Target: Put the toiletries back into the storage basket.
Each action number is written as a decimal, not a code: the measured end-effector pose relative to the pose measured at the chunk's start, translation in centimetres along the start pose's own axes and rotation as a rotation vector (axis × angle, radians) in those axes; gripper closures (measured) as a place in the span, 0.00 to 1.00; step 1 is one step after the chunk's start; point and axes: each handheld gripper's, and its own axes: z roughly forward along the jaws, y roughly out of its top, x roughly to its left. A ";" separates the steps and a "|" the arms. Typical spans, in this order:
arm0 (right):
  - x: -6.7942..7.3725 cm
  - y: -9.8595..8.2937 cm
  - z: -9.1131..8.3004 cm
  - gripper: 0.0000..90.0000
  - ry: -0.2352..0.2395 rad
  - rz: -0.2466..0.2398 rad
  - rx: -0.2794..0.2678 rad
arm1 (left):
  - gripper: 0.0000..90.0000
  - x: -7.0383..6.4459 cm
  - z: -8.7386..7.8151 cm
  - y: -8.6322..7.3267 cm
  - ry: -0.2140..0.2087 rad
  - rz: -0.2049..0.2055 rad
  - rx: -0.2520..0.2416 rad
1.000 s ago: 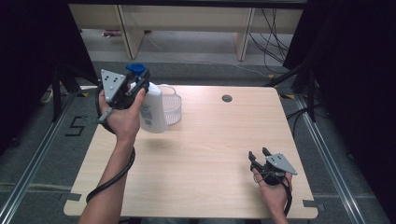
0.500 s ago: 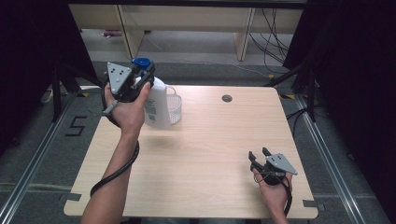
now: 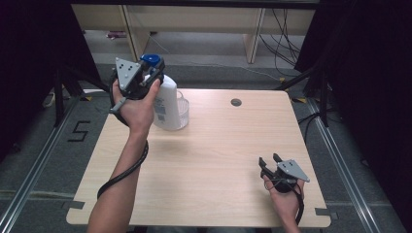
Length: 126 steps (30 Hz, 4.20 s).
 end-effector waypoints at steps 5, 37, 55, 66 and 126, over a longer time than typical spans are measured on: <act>0.0 0.0 -0.1 0.47 -0.005 -0.006 0.007 | 0.66 -0.1 0.3 0.2 0.000 0.001 -0.005; -0.1 0.0 -0.1 0.47 -0.003 -0.008 0.007 | 0.66 -0.3 3.4 2.2 -0.012 0.010 -0.020; 0.1 0.0 0.0 0.47 0.002 0.000 0.001 | 0.66 0.1 5.8 2.1 -0.007 0.015 0.011; 0.0 0.0 0.0 0.47 0.000 -0.003 0.007 | 0.66 0.3 6.9 1.5 0.012 0.011 0.033; 0.3 0.0 -0.2 0.47 0.010 0.002 0.023 | 0.66 1.4 8.2 -1.4 0.042 0.029 0.099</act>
